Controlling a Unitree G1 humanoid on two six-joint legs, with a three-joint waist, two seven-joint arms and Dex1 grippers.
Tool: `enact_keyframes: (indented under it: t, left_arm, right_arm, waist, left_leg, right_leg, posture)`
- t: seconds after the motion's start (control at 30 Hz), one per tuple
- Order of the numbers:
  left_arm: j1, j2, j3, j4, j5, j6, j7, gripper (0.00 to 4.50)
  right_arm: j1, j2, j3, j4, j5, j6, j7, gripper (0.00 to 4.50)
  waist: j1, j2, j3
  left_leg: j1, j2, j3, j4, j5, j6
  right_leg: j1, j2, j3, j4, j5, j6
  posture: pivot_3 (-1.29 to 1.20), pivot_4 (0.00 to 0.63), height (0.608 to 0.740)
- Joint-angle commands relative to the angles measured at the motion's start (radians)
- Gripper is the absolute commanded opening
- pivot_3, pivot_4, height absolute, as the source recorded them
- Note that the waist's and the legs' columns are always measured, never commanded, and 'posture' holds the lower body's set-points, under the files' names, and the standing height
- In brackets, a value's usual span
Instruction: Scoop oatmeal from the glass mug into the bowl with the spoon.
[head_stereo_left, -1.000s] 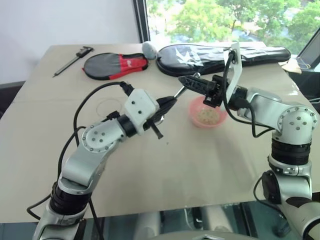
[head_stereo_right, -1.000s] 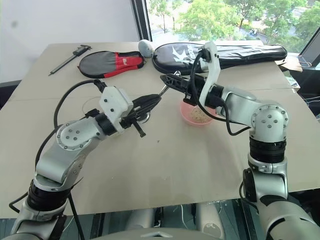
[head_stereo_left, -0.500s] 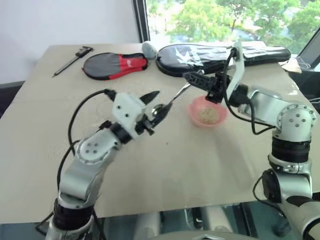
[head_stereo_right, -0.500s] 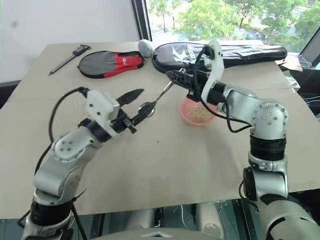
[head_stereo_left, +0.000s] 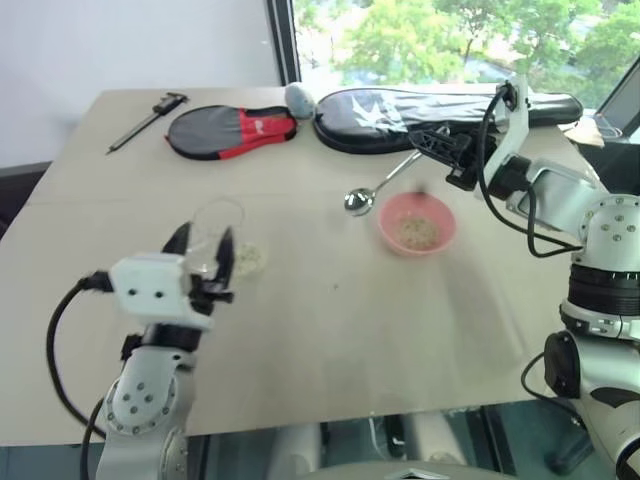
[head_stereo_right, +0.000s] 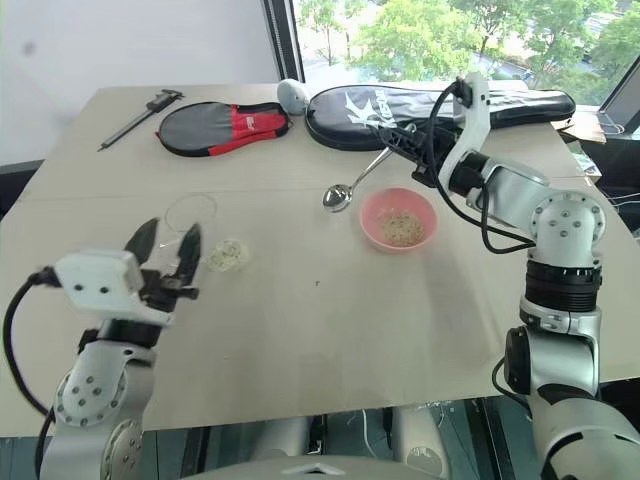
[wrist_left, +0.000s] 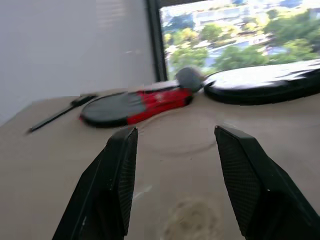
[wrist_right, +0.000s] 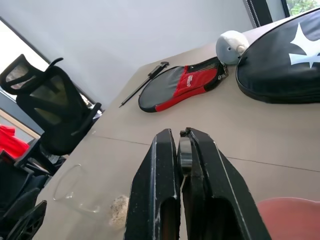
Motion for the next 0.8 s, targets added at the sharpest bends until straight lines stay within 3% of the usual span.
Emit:
enact_keyframes:
  t: [0.03, 0.7, 0.8]
  left_arm:
    - [0.008, -0.002, 0.062, 0.063, -0.043, -0.058, -0.023, 2.54]
    - [-0.111, 0.105, 0.092, 0.324, -0.038, -0.137, -0.089, 2.54]
    - [-0.119, 0.100, 0.093, 0.335, -0.040, -0.139, -0.082, 1.38]
  right_arm:
    - [-0.042, -0.008, -0.031, -0.016, -0.015, -0.020, 0.027, 0.00]
    - [-0.032, 0.000, -0.058, -0.031, -0.064, -0.018, 0.037, 0.00]
    - [-0.026, 0.003, -0.058, -0.039, -0.066, -0.017, 0.038, 0.00]
  waist:
    - [0.000, 0.000, 0.000]
    - [-0.001, 0.001, 0.000]
    - [-0.001, 0.001, 0.000]
  left_leg:
    - [0.000, 0.000, 0.000, 0.000, 0.000, 0.000]
    - [-0.001, 0.000, 0.001, 0.000, 0.000, 0.000]
    - [-0.001, 0.000, 0.001, 0.000, 0.000, 0.000]
  right_leg:
    - [0.000, 0.000, -0.001, 0.000, 0.000, 0.000]
    - [0.000, 0.000, 0.001, -0.001, 0.000, 0.000]
    - [0.000, 0.000, 0.000, -0.001, 0.000, 0.000]
  posture:
    - [0.00, 0.150, 0.740]
    - [0.00, 0.150, 0.740]
    - [0.00, 0.150, 0.740]
